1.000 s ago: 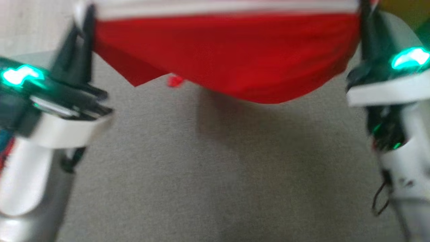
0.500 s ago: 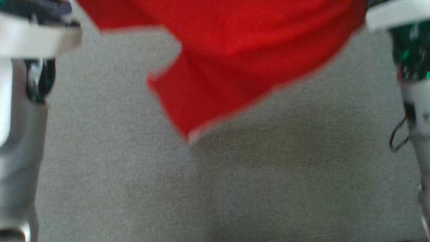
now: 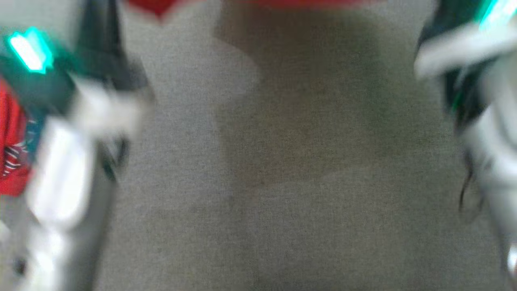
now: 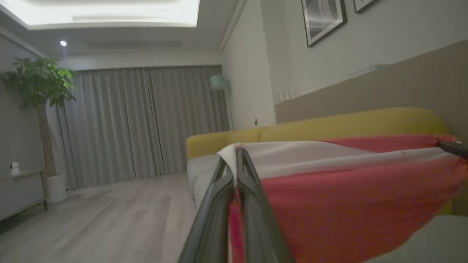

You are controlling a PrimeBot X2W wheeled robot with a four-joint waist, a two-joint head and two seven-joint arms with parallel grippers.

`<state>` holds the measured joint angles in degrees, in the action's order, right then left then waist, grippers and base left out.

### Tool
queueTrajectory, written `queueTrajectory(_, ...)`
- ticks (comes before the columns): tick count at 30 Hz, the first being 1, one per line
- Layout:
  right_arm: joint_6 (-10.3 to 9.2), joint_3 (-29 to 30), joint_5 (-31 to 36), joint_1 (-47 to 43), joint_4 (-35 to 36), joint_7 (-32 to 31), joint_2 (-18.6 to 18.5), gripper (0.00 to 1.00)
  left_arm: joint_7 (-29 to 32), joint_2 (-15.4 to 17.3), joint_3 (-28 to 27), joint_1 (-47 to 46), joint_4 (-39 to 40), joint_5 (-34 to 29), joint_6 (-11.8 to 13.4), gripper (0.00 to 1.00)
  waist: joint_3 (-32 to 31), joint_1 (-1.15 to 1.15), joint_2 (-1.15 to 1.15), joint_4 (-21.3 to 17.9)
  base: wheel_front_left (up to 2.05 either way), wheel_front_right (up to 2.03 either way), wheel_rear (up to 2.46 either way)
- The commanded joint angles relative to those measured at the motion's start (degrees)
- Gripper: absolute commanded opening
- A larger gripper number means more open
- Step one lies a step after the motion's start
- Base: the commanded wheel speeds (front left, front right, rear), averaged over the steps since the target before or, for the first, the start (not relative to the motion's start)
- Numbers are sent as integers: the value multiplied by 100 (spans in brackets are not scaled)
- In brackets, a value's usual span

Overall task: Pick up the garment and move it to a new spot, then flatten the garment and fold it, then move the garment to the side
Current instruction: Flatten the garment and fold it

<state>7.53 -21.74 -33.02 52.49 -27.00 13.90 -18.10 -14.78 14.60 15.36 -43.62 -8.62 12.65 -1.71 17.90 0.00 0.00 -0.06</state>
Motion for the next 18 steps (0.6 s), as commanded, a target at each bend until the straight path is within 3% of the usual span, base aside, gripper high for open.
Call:
queueTrajectory(1, -4, -222, -148, -723, 36, 74, -31, 0, -19, 35, -175, 776, 204, 54, 48, 0, -124, 0, 0, 12, 0, 0, 0)
queueTrajectory(5, -4, -432, -448, -1935, 29, 104, -22, 0, -20, -363, -291, 2274, 155, 127, -14, 0, -264, 0, 0, -34, 0, 0, 0)
queueTrajectory(9, -4, 32, -464, -3022, 233, 107, 91, 0, -20, -695, -524, 3292, 288, 57, -208, 0, -500, 0, 0, -45, 0, 0, 0)
queueTrajectory(18, -4, 268, -541, -4532, 958, 108, 247, 0, -21, -943, -882, 4374, 617, -224, -473, 0, -904, 0, 0, -99, 0, 0, 0)
